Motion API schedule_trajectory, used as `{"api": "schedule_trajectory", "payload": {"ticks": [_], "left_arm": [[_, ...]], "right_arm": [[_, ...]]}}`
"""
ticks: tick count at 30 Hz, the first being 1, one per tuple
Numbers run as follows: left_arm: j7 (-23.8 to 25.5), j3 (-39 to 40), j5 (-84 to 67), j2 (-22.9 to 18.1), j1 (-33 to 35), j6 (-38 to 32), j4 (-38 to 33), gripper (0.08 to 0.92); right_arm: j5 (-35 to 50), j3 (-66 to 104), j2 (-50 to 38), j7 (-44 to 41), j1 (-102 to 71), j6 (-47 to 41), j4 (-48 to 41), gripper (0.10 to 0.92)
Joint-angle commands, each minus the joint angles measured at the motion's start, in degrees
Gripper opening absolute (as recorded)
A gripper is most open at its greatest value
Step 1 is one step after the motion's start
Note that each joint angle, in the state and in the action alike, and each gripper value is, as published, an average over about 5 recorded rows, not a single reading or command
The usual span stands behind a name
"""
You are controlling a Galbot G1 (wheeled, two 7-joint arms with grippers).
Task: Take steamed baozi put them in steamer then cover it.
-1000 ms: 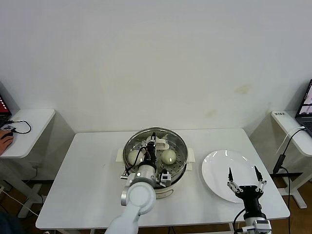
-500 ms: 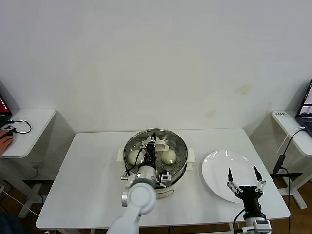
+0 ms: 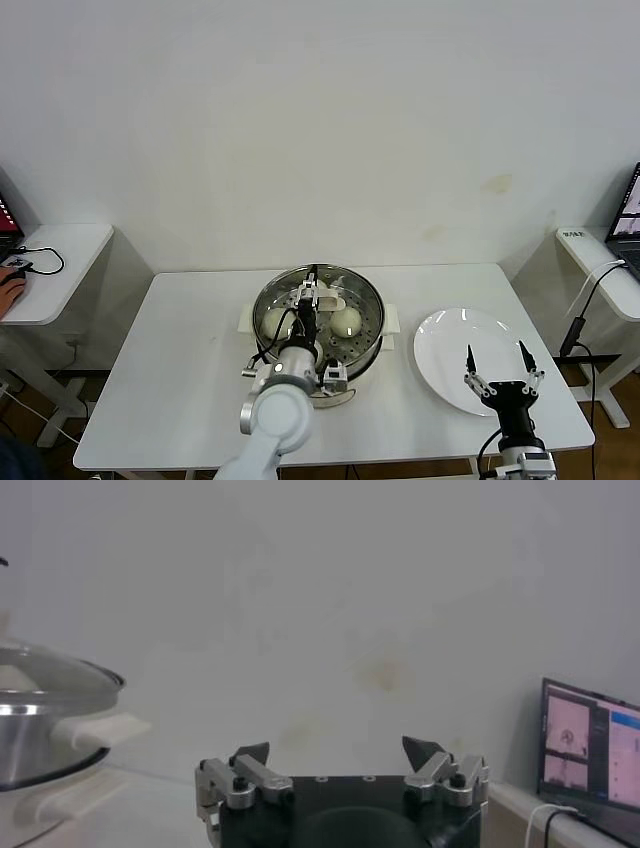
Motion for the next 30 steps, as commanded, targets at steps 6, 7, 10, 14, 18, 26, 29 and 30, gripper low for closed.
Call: {"api": "schedule_trajectory", "payload": {"ticks": [6, 7, 10, 14, 18, 26, 29, 30], "left_arm": [[-2.5, -1.7, -5.4, 6.7, 12.4, -5.2, -17.1, 0.814], [-3.1, -2.5, -6.1, 7.1, 13.7, -5.8, -19.0, 0.819], [-6.3, -5.8, -10.8, 8.7, 18.9, -7.5, -24.5, 0.822], [-15.1, -12.0, -28.3, 10.1, 26.6, -10.6, -29.4, 0.823], [-24.3, -20.6, -62.3, 9.4, 31.3, -15.5, -29.7, 0.823], [-32.6, -36.2, -104.1, 11.5, 37.0, -20.0, -23.6, 0.823], [-32.1, -37.1, -107.3, 11.6, 41.1, -19.8, -22.6, 0.823], [-31.9, -37.0, -107.6, 11.6, 42.5, -20.1, -22.3, 0.823]], "right_arm": [[0.1, -0.4, -0.4, 0.0, -0.4, 0.0, 0.3, 0.823], [0.2, -0.5, -0.5, 0.0, -0.4, 0.0, 0.3, 0.823], [0.5, -0.6, -1.1, 0.0, -0.7, 0.0, 0.5, 0.823], [2.7, -0.5, -3.0, 0.0, -1.6, -0.1, 0.4, 0.823], [5.9, -0.7, -5.6, -0.2, -2.7, -0.2, 0.3, 0.823], [7.2, -3.0, -5.7, -1.0, -4.4, -3.1, 0.7, 0.822], [10.1, -4.4, -7.6, -1.7, -7.6, -5.6, 1.6, 0.823], [11.2, -4.9, -8.5, -2.1, -9.0, -6.8, 2.2, 0.823]]}}
